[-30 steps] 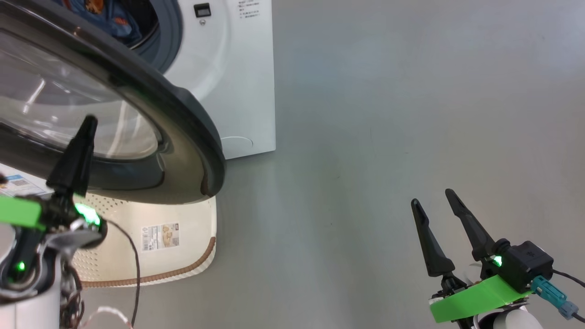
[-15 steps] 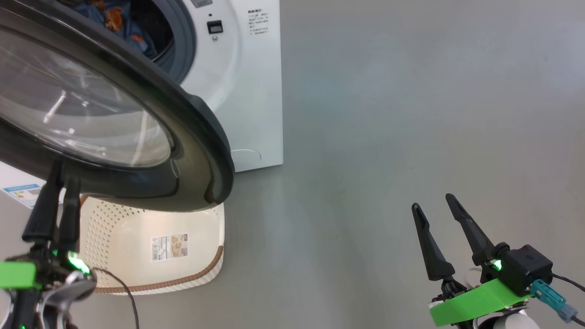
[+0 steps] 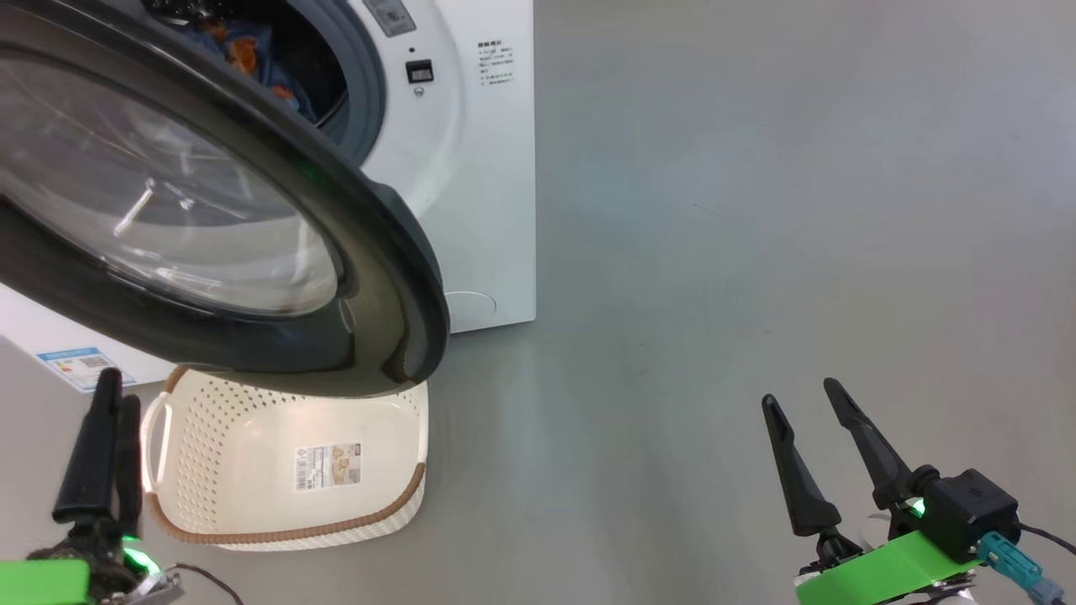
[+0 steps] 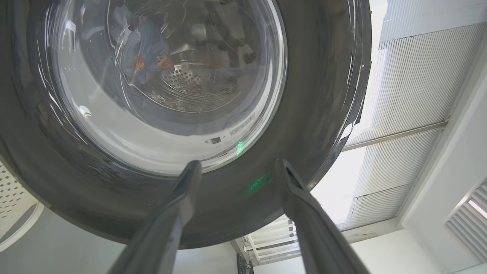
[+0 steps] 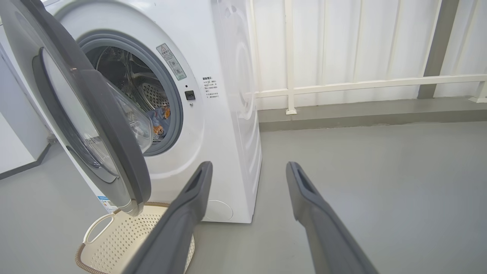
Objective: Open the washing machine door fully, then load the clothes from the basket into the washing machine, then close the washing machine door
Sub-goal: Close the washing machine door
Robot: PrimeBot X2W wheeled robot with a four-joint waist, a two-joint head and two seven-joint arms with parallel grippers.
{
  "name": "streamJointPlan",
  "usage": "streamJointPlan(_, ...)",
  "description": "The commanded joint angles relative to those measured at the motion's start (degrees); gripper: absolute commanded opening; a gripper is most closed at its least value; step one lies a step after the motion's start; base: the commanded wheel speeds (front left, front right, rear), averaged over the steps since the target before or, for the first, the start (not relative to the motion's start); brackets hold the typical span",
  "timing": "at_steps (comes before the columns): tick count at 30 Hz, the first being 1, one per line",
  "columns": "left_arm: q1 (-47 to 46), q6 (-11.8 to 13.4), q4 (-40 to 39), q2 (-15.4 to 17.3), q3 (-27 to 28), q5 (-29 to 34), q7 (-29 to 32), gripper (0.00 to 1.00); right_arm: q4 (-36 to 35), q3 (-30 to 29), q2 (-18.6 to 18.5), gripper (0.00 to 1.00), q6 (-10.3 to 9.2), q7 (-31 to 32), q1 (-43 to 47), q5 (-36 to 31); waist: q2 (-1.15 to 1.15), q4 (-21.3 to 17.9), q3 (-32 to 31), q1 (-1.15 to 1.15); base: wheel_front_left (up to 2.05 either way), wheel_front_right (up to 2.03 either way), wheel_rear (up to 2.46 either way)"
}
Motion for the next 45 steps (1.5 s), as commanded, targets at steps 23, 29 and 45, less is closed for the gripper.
streamJointPlan(23,8.66,9.58,-1.81,9.9,-11.61,63.41,-25.81,1.0,-3.0,-0.45,-1.07,1.0,0.5,1.28,2.43,-1.24,0.0,3.47,-3.21,0.0,0.0,0.0,0.0)
streamJointPlan(29,9.99,11.2,-1.35,9.63,-12.88,65.74,-25.84,1.0,-3.17,-0.42,-0.82,1.0,0.5,1.59,3.35,-1.34,0.0,3.76,-3.55,0.0,0.0,0.0,0.0)
streamJointPlan(45,10.35,12.12,-0.48,9.78,-14.33,66.66,-25.37,1.0,-3.28,-0.76,-0.26,1.0,0.5,1.9,4.18,-1.25,0.0,3.29,-3.8,0.0,0.0,0.0,0.0)
